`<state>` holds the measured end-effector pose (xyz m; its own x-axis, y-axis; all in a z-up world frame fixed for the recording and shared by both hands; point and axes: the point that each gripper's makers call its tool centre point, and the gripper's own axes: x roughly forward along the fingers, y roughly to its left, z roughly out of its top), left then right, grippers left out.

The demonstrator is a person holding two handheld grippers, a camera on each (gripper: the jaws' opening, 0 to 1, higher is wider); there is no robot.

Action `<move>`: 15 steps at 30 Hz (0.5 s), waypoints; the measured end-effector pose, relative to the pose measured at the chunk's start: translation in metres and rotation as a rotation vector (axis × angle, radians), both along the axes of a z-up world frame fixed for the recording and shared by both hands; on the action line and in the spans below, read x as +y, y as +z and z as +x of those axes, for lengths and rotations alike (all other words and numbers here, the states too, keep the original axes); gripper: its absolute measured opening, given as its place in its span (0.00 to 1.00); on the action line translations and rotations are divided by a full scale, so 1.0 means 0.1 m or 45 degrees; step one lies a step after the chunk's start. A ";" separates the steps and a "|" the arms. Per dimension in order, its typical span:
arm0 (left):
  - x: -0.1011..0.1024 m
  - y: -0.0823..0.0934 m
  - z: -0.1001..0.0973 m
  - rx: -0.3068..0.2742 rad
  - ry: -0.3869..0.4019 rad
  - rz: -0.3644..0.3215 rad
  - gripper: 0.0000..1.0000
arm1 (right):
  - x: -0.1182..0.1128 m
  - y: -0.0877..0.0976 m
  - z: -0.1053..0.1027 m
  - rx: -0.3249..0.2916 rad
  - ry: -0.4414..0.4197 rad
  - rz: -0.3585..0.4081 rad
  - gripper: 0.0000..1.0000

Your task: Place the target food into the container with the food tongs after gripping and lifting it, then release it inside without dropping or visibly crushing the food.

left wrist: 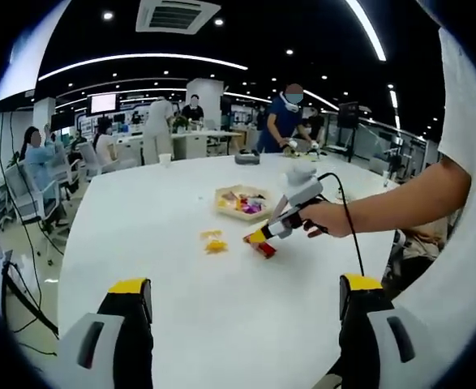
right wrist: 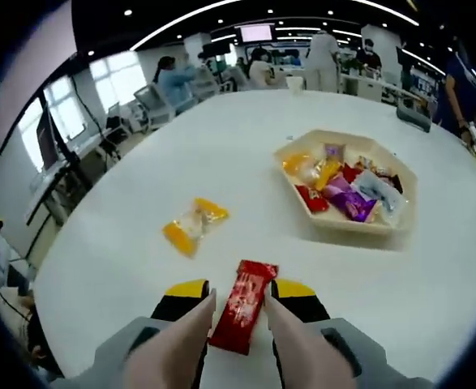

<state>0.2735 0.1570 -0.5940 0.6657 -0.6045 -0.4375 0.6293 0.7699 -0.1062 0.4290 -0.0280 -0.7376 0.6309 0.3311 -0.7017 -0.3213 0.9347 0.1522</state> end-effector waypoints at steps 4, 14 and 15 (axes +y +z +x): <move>0.04 0.00 0.02 0.002 0.005 0.004 0.96 | -0.02 -0.03 0.01 -0.005 0.011 -0.035 0.29; 0.11 0.01 0.05 -0.004 0.019 0.002 0.96 | 0.03 -0.04 0.00 -0.035 0.160 -0.152 0.21; 0.11 0.01 0.05 -0.005 0.021 -0.001 0.96 | 0.04 -0.04 0.00 -0.034 0.169 -0.142 0.21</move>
